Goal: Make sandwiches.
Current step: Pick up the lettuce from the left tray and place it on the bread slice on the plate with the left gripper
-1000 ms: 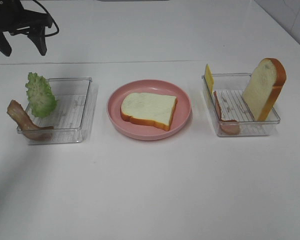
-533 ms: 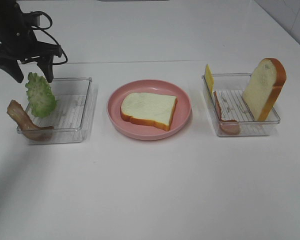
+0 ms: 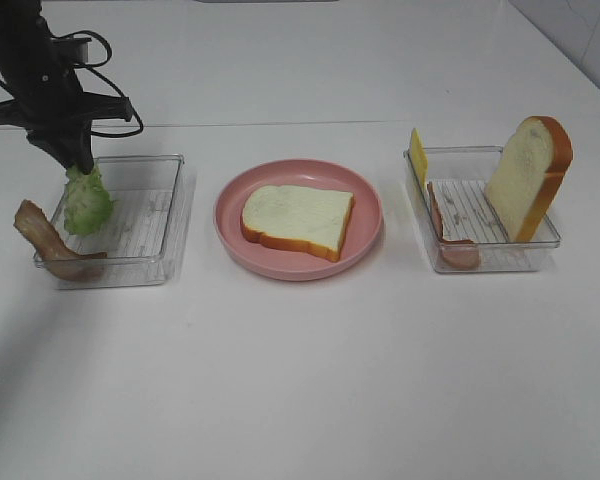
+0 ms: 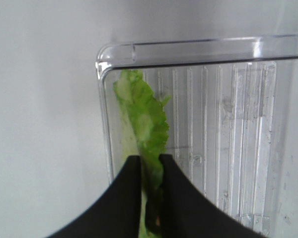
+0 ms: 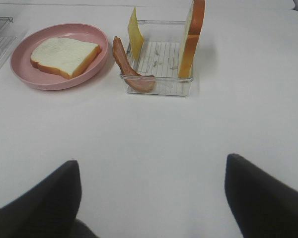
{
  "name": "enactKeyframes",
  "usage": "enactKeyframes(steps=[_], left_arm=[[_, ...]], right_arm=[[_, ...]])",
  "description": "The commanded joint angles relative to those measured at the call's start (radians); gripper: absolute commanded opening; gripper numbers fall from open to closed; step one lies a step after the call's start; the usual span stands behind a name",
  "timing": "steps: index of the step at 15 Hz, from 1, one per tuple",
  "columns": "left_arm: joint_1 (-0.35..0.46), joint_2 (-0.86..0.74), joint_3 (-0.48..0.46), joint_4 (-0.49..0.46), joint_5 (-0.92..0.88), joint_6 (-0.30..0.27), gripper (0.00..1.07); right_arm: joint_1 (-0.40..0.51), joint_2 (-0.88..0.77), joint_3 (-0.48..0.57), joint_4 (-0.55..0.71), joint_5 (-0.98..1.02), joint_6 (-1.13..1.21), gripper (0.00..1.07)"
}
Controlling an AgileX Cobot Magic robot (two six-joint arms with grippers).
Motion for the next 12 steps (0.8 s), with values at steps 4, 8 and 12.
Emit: enactKeyframes(steps=[4,8,12], left_arm=[[-0.007,-0.032,0.003,-0.049,0.065,0.003,0.00],[-0.007,-0.100,-0.026,-0.174,0.063,0.046,0.00],[-0.007,-0.127,-0.099,-0.512,0.035,0.168,0.00]], right_arm=[[-0.006,-0.015,0.002,0.004,-0.007,-0.004,0.76],[-0.006,-0.015,0.002,0.004,-0.007,-0.004,0.76],[-0.006,-0.015,0.002,0.004,-0.007,-0.004,0.76]])
